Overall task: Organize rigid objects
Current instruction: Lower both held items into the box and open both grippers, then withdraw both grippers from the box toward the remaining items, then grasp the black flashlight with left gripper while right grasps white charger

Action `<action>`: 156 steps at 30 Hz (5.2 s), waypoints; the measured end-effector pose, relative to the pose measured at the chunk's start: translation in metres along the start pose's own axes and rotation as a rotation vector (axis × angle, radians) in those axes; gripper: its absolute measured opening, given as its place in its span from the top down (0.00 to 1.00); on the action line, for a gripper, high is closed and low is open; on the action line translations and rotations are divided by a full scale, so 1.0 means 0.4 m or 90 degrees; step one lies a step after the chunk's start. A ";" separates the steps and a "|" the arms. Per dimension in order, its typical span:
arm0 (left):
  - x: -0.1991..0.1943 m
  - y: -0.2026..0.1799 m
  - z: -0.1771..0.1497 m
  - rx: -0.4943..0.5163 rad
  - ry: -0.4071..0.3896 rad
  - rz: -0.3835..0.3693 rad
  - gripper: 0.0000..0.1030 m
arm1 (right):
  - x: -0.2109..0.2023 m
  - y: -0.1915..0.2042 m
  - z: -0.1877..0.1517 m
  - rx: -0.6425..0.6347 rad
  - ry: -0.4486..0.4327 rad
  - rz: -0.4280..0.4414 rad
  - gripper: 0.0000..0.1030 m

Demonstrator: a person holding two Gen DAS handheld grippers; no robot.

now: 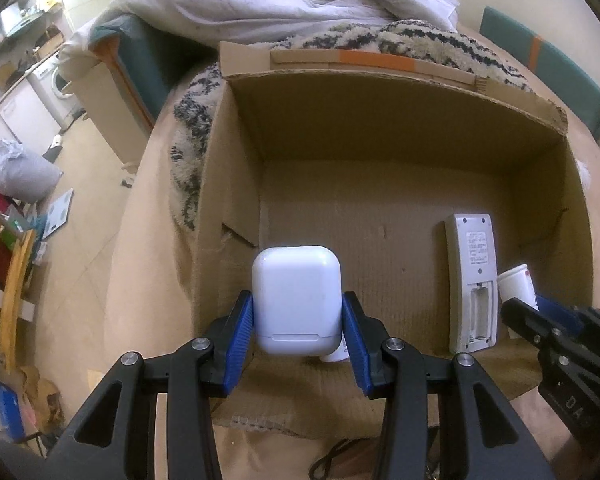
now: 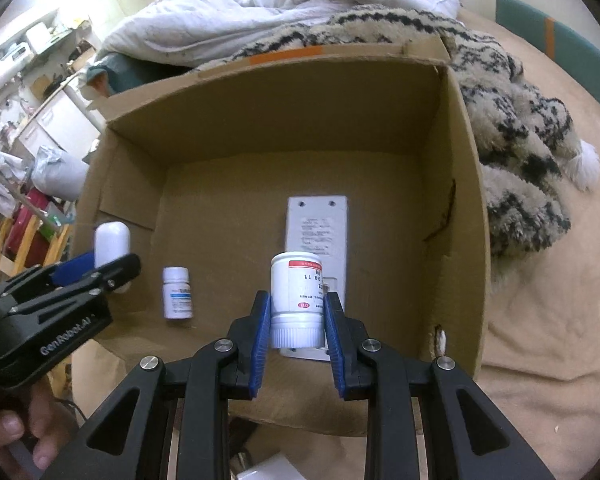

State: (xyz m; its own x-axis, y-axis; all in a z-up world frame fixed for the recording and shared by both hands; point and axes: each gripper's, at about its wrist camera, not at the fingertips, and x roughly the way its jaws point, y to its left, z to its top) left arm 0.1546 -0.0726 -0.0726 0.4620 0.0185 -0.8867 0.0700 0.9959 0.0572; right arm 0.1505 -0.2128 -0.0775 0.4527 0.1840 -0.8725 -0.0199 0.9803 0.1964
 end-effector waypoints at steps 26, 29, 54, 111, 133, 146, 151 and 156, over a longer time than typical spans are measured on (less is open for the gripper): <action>-0.018 -0.025 -0.010 0.034 -0.025 -0.008 0.45 | -0.029 -0.017 0.017 0.035 -0.034 0.028 0.72; -0.026 -0.024 -0.009 0.034 -0.033 -0.009 0.41 | -0.035 -0.021 0.017 0.046 -0.039 0.037 0.61; -0.113 0.015 -0.023 0.028 -0.071 0.019 0.38 | -0.116 -0.084 -0.001 0.142 -0.088 0.074 0.24; 0.006 -0.107 -0.251 0.083 0.225 -0.167 0.68 | 0.006 -0.060 -0.258 0.213 0.156 0.095 0.56; 0.007 -0.030 -0.335 0.076 0.297 -0.141 0.82 | 0.009 -0.029 -0.245 0.175 0.169 0.080 0.56; 0.084 -0.066 -0.272 0.065 0.300 -0.109 0.82 | 0.074 -0.031 -0.239 0.193 0.202 0.104 0.51; 0.086 -0.048 -0.262 0.055 0.298 -0.120 0.83 | 0.080 -0.016 -0.226 0.168 0.194 0.088 0.49; 0.045 -0.004 -0.265 0.026 0.287 -0.131 0.83 | 0.047 -0.022 -0.222 0.154 0.160 0.077 0.56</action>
State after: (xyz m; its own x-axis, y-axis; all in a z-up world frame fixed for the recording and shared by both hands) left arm 0.0692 -0.0643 -0.1374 0.0064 -0.1333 -0.9911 0.1582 0.9787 -0.1306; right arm 0.0801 -0.2115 -0.1354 0.2266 0.3381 -0.9134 0.1647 0.9110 0.3781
